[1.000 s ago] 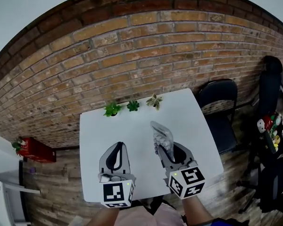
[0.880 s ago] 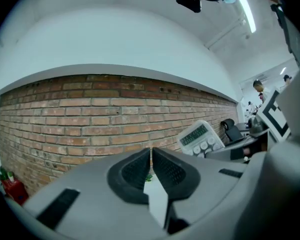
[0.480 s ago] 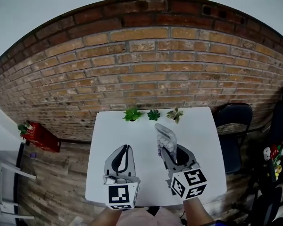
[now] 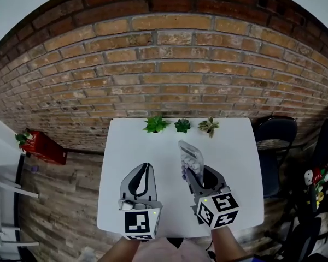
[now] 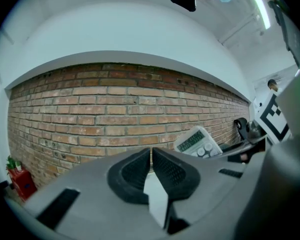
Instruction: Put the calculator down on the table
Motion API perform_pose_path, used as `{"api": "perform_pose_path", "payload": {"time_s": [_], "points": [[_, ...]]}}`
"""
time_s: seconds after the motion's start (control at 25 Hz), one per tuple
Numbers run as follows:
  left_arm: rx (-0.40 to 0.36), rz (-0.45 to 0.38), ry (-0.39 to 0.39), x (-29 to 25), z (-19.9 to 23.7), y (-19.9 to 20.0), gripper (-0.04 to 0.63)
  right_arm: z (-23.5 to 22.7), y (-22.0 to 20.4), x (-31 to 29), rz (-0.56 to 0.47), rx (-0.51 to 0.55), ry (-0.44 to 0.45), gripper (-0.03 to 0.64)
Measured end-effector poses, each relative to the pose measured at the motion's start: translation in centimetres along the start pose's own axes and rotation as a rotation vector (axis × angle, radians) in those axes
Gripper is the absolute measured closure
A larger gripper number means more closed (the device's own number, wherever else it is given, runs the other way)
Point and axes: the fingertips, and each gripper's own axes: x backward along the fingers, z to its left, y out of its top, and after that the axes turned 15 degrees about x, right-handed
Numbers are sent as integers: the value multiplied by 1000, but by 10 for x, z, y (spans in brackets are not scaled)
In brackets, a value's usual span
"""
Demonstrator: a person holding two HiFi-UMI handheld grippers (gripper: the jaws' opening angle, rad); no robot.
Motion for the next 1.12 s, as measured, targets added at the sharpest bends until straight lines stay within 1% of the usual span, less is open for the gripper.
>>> {"api": "perform_pose_path", "payload": {"time_s": [0.24,0.52,0.64,0.76,0.96,1.12], "points": [[29,57,-3,-14,7,-22,574,-1,-32,-21,84,-43,11,483],[72,122,9,-29,22,-52,574,1,-87,-46,211,-141,33,483],[73,162,12,-35,28,-66,574,4,-105,-54,260,-169,43,483],[92,180,18,-40,35,-77,574,7,-122,-61,302,-205,48,483],[107,212,19,-47,44,-91,574,10,-143,-70,352,-255,49,483],[109,230,18,-49,54,-98,574,12,-148,-75,355,-322,52,481]]}}
